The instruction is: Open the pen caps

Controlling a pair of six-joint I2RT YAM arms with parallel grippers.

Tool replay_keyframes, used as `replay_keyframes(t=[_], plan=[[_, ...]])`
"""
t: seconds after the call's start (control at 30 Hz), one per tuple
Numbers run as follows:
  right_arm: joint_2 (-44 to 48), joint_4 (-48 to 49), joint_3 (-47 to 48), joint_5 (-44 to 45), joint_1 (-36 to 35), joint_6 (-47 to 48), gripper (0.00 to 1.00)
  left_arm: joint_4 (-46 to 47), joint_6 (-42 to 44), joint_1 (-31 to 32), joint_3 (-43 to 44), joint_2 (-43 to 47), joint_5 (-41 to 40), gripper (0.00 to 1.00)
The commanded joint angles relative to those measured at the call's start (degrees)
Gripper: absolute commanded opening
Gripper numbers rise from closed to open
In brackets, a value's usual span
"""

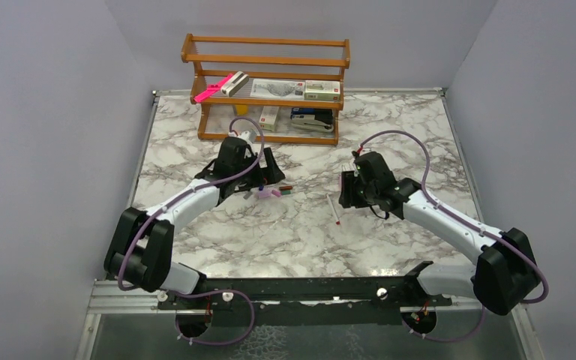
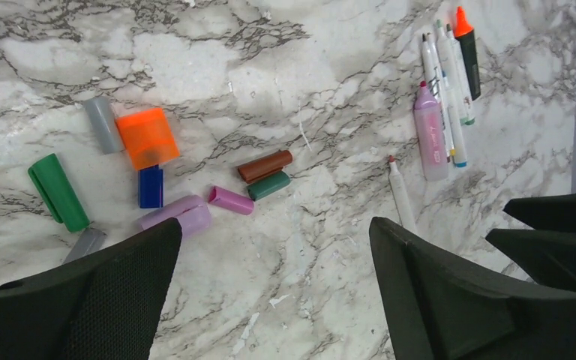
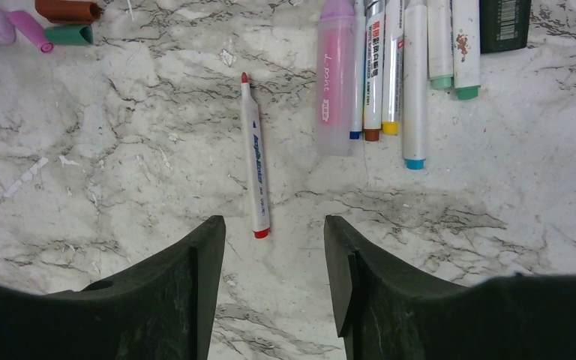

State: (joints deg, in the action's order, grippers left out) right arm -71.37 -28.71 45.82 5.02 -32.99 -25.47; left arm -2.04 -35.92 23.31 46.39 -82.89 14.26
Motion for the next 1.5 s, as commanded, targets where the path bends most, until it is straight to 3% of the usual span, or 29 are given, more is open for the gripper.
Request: replay_keyframes(t=[0.0,0.07,0.13,0.17,0.2,0.33,0.6,0.73,0.83,0.9,1.0,1.13,1.47], plan=[[2.4,1.1,0.1,3.0,0.3,-0.8,0.53,-2.6,1.9,-0.3,1.5,5.4,-3.3,0.99],[3.4,2.2,-0.3,4.3,0.3,-0.1,0.57,-4.4,3.1,-0.2,1.9,7.9,-7.0,0.99],[4.0,3.8,-0.4,4.8,0.3,1.8,0.70,-5.3,4.2,-0.2,1.9,10.3,-11.6,0.99],[3.9,4.6,-0.3,5.6,0.3,2.9,0.90,-5.8,4.7,-0.2,1.8,11.5,-13.6,0.99],[3.8,5.2,-0.1,7.6,0.3,3.7,0.97,-5.7,5.3,-0.2,1.4,12.8,-15.0,0.99],[3.9,7.3,0.9,15.3,0.4,6.2,0.99,-5.6,8.3,-0.2,0.7,17.4,-18.3,0.99],[8.6,18.4,-0.8,18.7,2.8,12.2,1.00,-2.7,12.7,-0.3,-1.0,22.8,-27.1,0.99],[9.1,30.2,-6.8,13.9,9.1,11.1,1.00,7.9,18.2,-0.4,-7.3,23.7,-28.6,0.99],[8.4,37.4,-11.1,12.1,15.9,11.7,1.00,21.4,23.9,-0.6,-16.0,24.1,-29.4,0.99],[7.6,39.5,-13.4,12.2,20.5,10.4,1.00,29.2,28.8,-0.8,-20.3,22.7,-27.7,0.99],[8.2,42.9,-16.7,12.1,25.0,7.9,1.00,31.3,30.8,-1.3,-21.5,19.2,-31.1,0.99],[8.5,51.4,-22.3,14.1,25.2,9.7,1.00,36.9,33.2,-4.0,-25.1,16.2,-33.1,0.99],[-1.4,68.2,-27.5,18.2,25.2,11.5,1.00,54.3,34.4,-13.4,-30.4,4.6,-25.6,0.99]])
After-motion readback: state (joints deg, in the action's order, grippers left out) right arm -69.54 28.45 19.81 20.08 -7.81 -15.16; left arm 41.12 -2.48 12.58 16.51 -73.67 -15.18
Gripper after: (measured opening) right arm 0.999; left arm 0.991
